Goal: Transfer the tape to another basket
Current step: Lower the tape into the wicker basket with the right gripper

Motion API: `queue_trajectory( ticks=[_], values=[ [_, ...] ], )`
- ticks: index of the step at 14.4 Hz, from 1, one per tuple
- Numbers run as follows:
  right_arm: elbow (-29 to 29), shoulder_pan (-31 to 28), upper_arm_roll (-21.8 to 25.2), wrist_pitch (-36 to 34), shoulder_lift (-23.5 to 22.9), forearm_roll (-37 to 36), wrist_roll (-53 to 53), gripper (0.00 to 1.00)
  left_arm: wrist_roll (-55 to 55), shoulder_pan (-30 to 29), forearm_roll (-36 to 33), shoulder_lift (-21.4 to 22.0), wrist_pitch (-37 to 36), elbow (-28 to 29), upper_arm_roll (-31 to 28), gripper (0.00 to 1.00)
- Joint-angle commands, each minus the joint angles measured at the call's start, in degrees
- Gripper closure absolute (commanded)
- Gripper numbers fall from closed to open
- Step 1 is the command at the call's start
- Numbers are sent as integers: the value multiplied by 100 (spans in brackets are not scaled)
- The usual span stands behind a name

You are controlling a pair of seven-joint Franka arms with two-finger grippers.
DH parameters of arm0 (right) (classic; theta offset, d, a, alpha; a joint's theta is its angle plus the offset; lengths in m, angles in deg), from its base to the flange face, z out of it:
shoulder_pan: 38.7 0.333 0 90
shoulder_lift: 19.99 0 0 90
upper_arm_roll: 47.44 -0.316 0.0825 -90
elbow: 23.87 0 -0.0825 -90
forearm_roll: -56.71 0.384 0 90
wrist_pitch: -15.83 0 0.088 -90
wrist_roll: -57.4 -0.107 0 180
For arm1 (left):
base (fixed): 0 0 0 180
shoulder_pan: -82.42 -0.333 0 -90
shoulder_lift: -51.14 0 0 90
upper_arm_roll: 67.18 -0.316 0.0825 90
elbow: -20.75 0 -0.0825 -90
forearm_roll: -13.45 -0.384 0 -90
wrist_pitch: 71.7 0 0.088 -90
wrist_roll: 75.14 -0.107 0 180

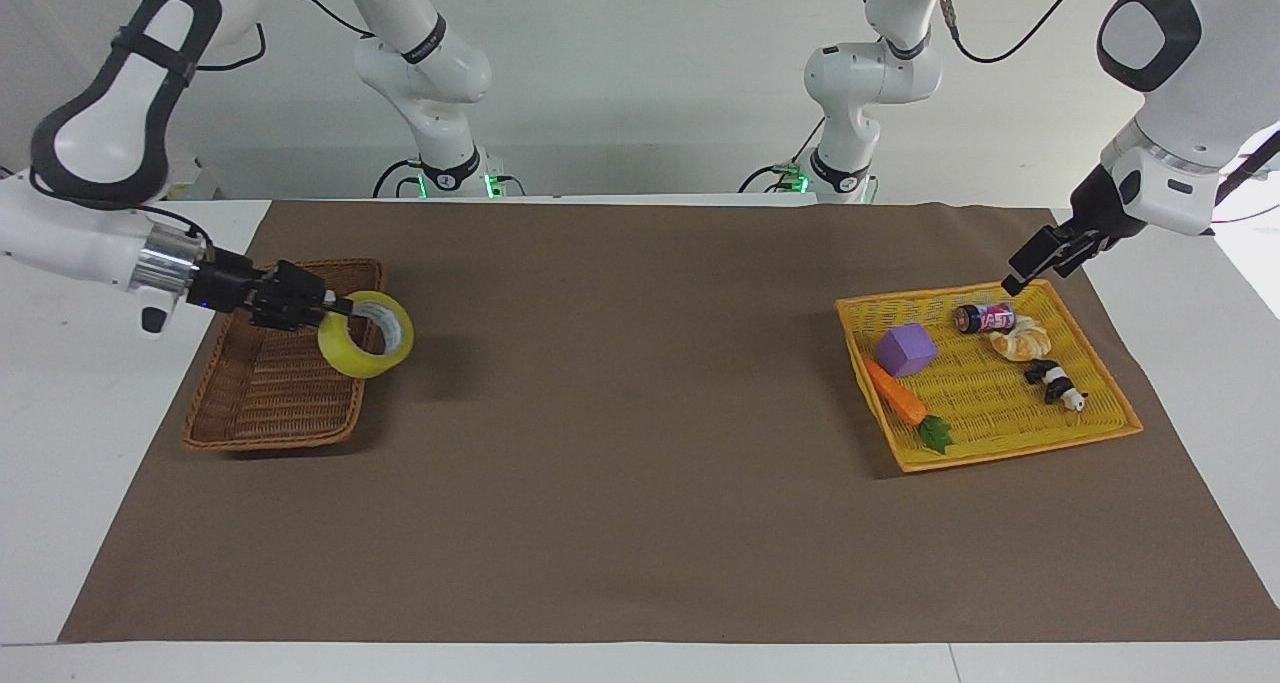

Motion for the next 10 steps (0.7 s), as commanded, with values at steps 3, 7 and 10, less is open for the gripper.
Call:
queue_trajectory(
  ticks=[3, 7, 10],
  values=[
    [-9, -631, -111, -191, -196, -655, 1040, 100, -63, 25, -476, 51, -637, -263, 84, 0],
    [-325, -667, -111, 72, -338, -699, 1499, 100, -63, -28, -643, 147, -558, -79, 66, 0],
    [-430, -632, -120, 352, -495, -699, 1725, 100, -28, -54, -643, 147, -584, -79, 40, 0]
  ],
)
